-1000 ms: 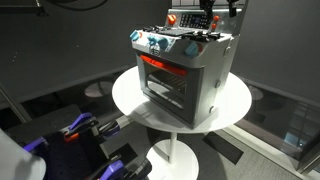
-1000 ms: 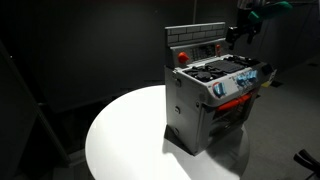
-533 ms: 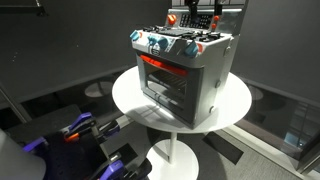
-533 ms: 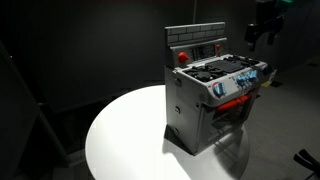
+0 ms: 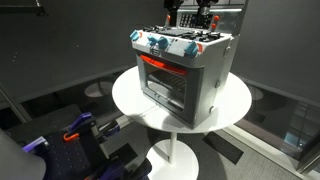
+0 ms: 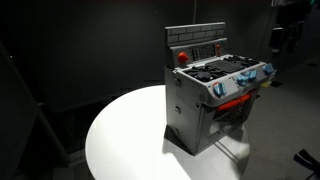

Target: Press the right top button on the stove

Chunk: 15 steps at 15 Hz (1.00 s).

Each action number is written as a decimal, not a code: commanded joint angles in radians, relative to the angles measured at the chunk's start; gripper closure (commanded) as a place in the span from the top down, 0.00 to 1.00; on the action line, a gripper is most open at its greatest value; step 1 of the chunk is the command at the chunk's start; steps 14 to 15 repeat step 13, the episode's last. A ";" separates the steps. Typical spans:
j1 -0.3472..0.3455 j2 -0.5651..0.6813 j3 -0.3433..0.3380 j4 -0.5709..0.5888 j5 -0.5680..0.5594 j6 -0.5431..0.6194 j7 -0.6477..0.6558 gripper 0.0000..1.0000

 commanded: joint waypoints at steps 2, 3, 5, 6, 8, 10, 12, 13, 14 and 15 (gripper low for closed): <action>-0.018 -0.132 -0.001 -0.129 0.060 0.029 -0.122 1.00; -0.018 -0.157 -0.002 -0.152 0.064 0.033 -0.129 1.00; -0.020 -0.206 -0.003 -0.196 0.063 0.047 -0.136 1.00; -0.020 -0.226 -0.004 -0.212 0.062 0.051 -0.139 1.00; -0.020 -0.261 -0.008 -0.242 0.063 0.058 -0.142 1.00; -0.020 -0.277 -0.010 -0.267 0.064 0.062 -0.135 1.00; -0.019 -0.248 0.002 -0.240 0.045 0.040 -0.110 1.00; -0.019 -0.253 0.002 -0.252 0.046 0.042 -0.110 1.00; -0.019 -0.253 0.002 -0.252 0.046 0.042 -0.110 1.00; -0.019 -0.253 0.002 -0.252 0.046 0.042 -0.110 1.00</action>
